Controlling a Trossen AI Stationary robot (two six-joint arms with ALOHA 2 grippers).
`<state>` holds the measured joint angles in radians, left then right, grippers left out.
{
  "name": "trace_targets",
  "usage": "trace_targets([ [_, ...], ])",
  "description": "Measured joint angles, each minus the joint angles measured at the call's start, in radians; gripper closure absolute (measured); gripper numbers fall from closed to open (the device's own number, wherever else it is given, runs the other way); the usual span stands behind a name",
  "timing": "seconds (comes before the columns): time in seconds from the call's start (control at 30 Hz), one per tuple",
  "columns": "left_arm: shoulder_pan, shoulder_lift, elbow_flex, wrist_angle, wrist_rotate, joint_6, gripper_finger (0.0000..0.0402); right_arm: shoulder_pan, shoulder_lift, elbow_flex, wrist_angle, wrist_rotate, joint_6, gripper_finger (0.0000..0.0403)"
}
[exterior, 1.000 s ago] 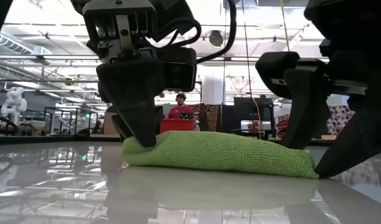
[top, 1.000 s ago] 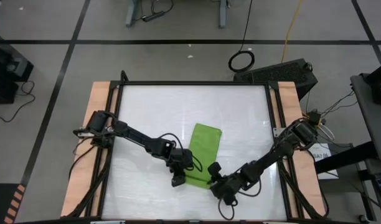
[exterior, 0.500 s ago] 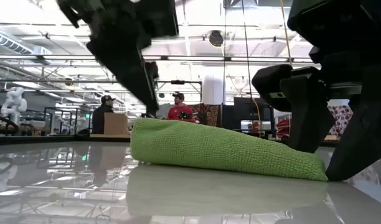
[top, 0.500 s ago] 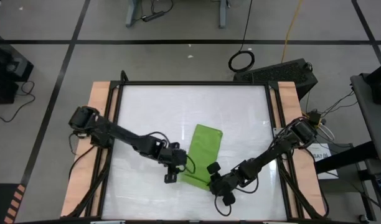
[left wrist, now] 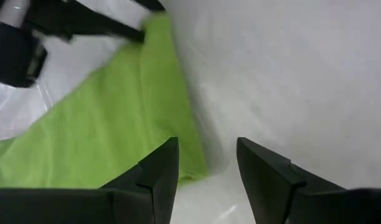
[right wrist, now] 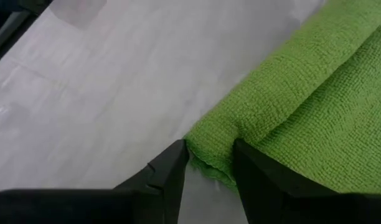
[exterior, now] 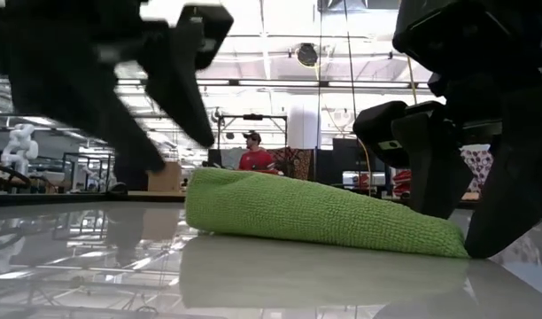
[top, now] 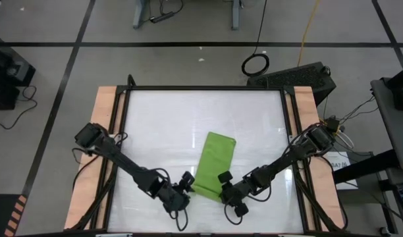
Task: Roll towel into tight, uniform cylinder
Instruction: Roll the green microfiber towel
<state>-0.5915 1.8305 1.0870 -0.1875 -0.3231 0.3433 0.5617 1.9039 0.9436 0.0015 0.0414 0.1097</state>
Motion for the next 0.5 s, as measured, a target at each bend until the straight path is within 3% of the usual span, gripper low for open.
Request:
trace_targets([
  [0.23,0.022,0.069,0.000,0.009,-0.054,0.082,0.0233,0.000,0.001,-0.001,0.033,-0.004,0.003,0.0275],
  [0.5,0.064,0.110,0.003,0.020,-0.030,0.125,0.0233,0.000,0.001,0.000,0.033,-0.002,0.018,0.0275],
])
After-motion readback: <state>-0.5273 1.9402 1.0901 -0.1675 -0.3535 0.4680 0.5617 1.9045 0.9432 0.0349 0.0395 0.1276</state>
